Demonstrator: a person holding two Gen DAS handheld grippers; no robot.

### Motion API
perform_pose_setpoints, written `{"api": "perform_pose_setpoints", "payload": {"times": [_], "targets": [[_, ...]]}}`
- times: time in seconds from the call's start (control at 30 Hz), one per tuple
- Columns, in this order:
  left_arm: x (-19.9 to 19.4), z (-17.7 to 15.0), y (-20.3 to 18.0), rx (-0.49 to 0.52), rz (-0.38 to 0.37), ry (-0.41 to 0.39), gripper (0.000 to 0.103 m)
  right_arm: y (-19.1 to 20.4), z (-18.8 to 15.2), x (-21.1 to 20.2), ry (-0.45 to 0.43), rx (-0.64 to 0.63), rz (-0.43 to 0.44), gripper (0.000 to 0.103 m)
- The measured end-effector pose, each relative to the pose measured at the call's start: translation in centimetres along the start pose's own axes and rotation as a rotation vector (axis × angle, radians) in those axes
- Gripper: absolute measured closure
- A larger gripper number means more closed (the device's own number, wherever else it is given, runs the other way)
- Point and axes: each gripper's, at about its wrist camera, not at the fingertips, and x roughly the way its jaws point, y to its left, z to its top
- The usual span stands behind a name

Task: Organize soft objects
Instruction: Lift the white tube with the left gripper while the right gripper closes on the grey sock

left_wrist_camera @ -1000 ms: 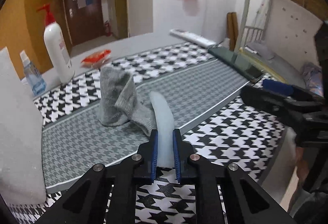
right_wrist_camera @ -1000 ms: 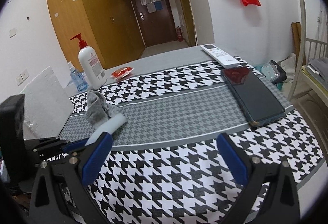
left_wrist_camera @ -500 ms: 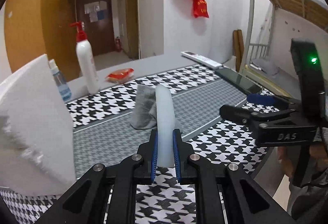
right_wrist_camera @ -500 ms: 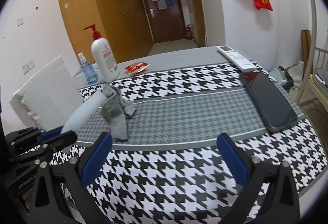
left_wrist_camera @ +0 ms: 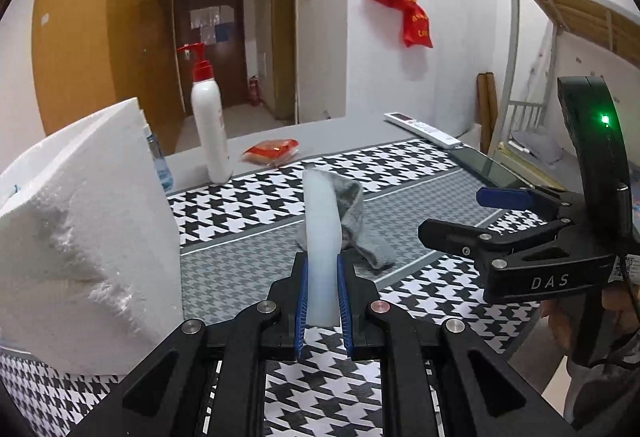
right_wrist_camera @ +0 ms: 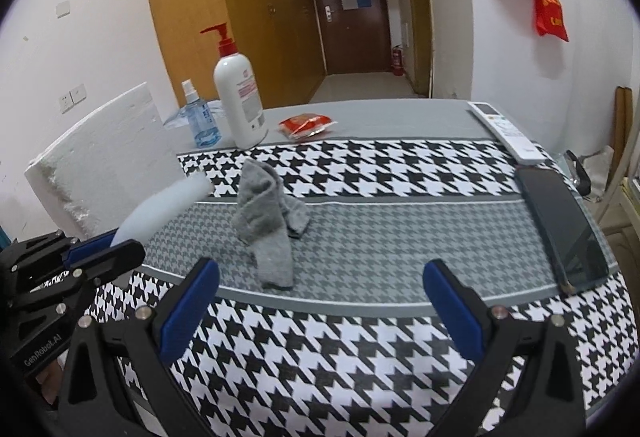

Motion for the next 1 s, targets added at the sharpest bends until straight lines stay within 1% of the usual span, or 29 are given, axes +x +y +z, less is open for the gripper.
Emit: {"api": "perform_pose_setpoints", "payload": {"times": [0.13, 0.23, 0.53, 0.73, 0.77, 0.8, 0.83, 0.9, 0.93, 1.0], "targets": [[0.8, 0.0, 0.8, -0.019, 0.016, 0.02, 0.088, 0.9, 0.5, 1.0, 0.014, -0.037, 0.004, 0.0], [1.3, 0.0, 1.3, -0.032, 0.031, 0.034, 0.088, 1.2, 1.2, 1.7, 0.025, -0.041, 0.025, 0.0], [1.5, 0.4, 2.7, -0.06, 0.051, 0.03, 0.088, 2.6, 3.8, 3.7, 0.039, -0.085, 0.089, 0.0], [1.5, 0.1, 3.5, -0.086, 0.062, 0.033, 0.088, 3.4, 4.2, 5.8, 0.087, -0.116, 0.083, 0.0], [1.6, 0.1, 3.6, -0.087, 0.062, 0.034, 0.088, 3.5, 4.2, 6.2, 0.101, -0.117, 0.087, 0.002], [1.6, 0.1, 3.6, -0.088, 0.06, 0.034, 0.088, 3.6, 4.1, 6.4, 0.11, -0.116, 0.089, 0.007], [1.6, 0.1, 3.6, -0.089, 0.058, 0.035, 0.088, 3.6, 4.1, 6.7, 0.122, -0.119, 0.093, 0.01], [1.7, 0.0, 3.6, -0.087, 0.053, 0.037, 0.088, 3.7, 3.9, 7.3, 0.146, -0.126, 0.088, 0.021], [1.6, 0.0, 3.5, -0.086, 0.048, 0.034, 0.088, 3.7, 3.9, 7.6, 0.156, -0.126, 0.084, 0.023], [1.5, 0.0, 3.4, -0.085, 0.039, 0.029, 0.088, 3.7, 3.8, 8.1, 0.173, -0.128, 0.091, 0.032]]}}
